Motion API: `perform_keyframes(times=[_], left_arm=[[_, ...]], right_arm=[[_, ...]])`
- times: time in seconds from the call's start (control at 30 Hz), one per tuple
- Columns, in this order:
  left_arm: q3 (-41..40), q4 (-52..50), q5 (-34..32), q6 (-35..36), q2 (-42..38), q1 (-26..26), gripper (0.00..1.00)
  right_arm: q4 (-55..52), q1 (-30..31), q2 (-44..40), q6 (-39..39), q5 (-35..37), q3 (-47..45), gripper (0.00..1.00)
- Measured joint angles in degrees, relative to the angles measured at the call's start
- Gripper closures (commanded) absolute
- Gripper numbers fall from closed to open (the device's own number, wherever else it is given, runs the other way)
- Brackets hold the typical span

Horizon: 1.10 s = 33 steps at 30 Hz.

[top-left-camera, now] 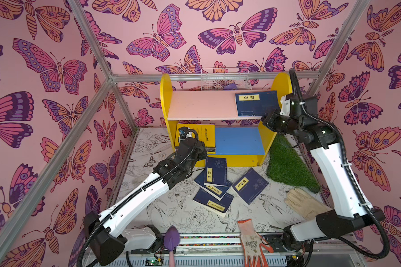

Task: Stacking books/files
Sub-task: Move the book to the bookshelf, then pick up the book from the books.

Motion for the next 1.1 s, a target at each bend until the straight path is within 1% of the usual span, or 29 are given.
perform_keyframes(times=[0.1,0.23,0.3,0.37,0.47,0.5,0.53,0.57,0.63,0.7,0.77,0.87,0.97,1.1], left_arm=[[-0.02,0.22,0.28,0.52,0.92,0.02,0.41],[-2.60,0.92,2.60,3.61,2.71,0.04,0.35],[-5.49,1.18,4.31,5.31,3.26,0.07,0.32],[-9.11,1.36,6.69,7.23,3.76,0.07,0.23],[-14.80,1.33,10.58,10.51,4.04,0.07,0.10],[-16.52,1.46,11.91,11.63,4.02,0.07,0.05],[-18.25,1.55,13.38,12.76,4.02,0.11,0.01],[-19.80,1.60,14.93,13.81,4.02,0.11,0.00],[-22.32,1.97,17.42,15.28,4.02,0.22,0.00],[-24.46,3.15,20.04,15.82,4.02,0.96,0.00],[-26.80,5.70,22.60,15.63,4.07,2.91,0.00],[-29.66,10.38,24.74,14.78,5.38,5.53,0.01],[-30.38,14.36,25.75,14.10,8.85,6.14,0.03],[-30.32,18.56,26.01,13.62,13.46,6.12,0.07]], right_arm=[[1.40,0.48,-5.73,-1.42,0.31,-9.18,1.00],[4.57,2.75,-15.52,-2.89,0.94,-27.36,0.99],[6.60,5.25,-19.54,-3.87,0.13,-37.53,0.92],[8.52,8.87,-21.24,-5.77,-0.48,-46.66,0.83],[10.88,14.86,-19.71,-9.73,-0.28,-55.36,0.67],[11.89,16.39,-18.84,-11.10,-0.07,-57.11,0.64],[12.94,17.59,-17.77,-12.46,-0.04,-58.55,0.61],[14.38,18.32,-16.65,-13.57,-0.09,-59.65,0.57],[17.68,18.78,-14.36,-14.95,-0.48,-61.05,0.52],[20.46,18.97,-11.37,-16.04,-0.81,-61.33,0.49],[23.17,19.32,-7.65,-17.11,-1.09,-61.00,0.48],[25.22,19.67,-1.62,-18.29,-1.64,-59.08,0.46],[26.56,20.02,3.89,-19.85,-1.79,-56.06,0.44],[29.81,20.02,8.57,-20.59,-1.14,-54.25,0.40]])
